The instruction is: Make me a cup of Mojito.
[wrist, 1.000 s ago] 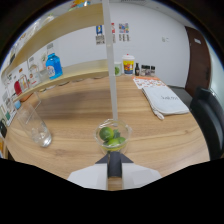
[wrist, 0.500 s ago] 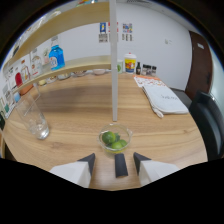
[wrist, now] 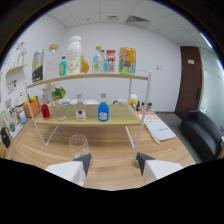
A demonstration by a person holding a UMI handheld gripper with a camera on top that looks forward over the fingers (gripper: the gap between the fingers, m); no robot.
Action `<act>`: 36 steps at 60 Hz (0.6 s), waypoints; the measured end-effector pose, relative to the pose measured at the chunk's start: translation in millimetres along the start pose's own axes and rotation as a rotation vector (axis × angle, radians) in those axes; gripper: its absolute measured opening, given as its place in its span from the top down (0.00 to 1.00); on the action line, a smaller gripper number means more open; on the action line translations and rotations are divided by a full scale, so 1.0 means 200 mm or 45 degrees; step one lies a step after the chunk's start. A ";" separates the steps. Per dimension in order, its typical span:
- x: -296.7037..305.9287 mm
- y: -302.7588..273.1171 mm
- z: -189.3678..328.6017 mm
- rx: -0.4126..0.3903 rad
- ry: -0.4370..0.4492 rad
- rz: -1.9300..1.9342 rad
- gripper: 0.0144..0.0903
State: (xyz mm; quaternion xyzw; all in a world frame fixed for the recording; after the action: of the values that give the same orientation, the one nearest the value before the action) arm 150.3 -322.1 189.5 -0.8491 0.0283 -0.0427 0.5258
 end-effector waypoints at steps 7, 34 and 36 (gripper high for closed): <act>-0.25 -0.01 -0.08 0.004 -0.054 0.007 0.05; -0.62 -0.03 0.04 -0.011 -0.120 0.068 0.06; -0.63 -0.06 0.07 0.001 -0.127 0.068 0.05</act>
State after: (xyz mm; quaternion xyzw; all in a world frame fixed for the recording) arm 27.1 -292.8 189.3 -0.8489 0.0246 0.0136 0.5278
